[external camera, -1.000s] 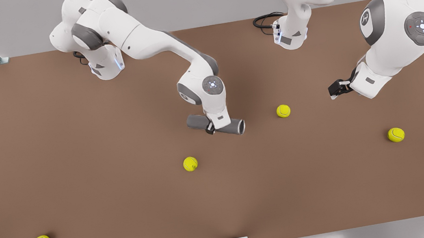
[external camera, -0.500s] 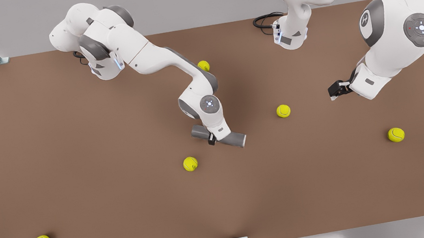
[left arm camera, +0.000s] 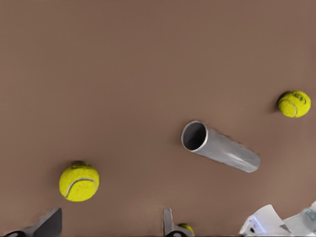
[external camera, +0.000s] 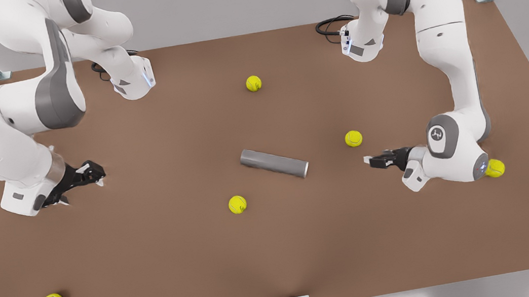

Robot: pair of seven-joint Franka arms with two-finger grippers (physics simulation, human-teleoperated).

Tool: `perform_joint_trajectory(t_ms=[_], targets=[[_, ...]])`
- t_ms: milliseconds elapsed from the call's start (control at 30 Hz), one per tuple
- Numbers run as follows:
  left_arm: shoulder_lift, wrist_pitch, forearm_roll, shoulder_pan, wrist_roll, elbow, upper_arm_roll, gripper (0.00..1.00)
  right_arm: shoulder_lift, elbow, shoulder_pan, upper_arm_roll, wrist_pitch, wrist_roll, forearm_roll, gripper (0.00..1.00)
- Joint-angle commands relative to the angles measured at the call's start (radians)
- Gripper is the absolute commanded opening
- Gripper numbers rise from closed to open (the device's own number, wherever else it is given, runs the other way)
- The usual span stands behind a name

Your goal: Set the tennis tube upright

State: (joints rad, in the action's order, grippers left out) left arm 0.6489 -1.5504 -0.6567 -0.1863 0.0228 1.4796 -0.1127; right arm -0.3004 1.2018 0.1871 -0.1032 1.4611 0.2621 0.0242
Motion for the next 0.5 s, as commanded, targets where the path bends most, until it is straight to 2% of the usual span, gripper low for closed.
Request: perform_joint_trajectory(t_ms=[0,133,300,467], targets=[[0.060,-0.131,-0.204,0.005,-0.426,0.001,0.076,1.00,-0.003,-0.018,-0.024,-0.009,-0.148,-0.411,0.019,1.00],[0.158,-0.155,-0.277,0.021,-0.676,0.002,0.139,1.00,-0.002,-0.019,0.005,0.002,-0.070,-0.402,0.011,1.00],[0.169,-0.198,-0.253,0.011,-0.902,0.011,0.165,1.00,-0.020,-0.015,0.006,0.002,-0.057,-0.400,-0.009,1.00],[0.169,-0.260,-0.268,-0.013,-0.929,0.073,0.199,1.00,-0.020,-0.015,0.005,0.002,-0.057,-0.400,-0.009,1.00]])
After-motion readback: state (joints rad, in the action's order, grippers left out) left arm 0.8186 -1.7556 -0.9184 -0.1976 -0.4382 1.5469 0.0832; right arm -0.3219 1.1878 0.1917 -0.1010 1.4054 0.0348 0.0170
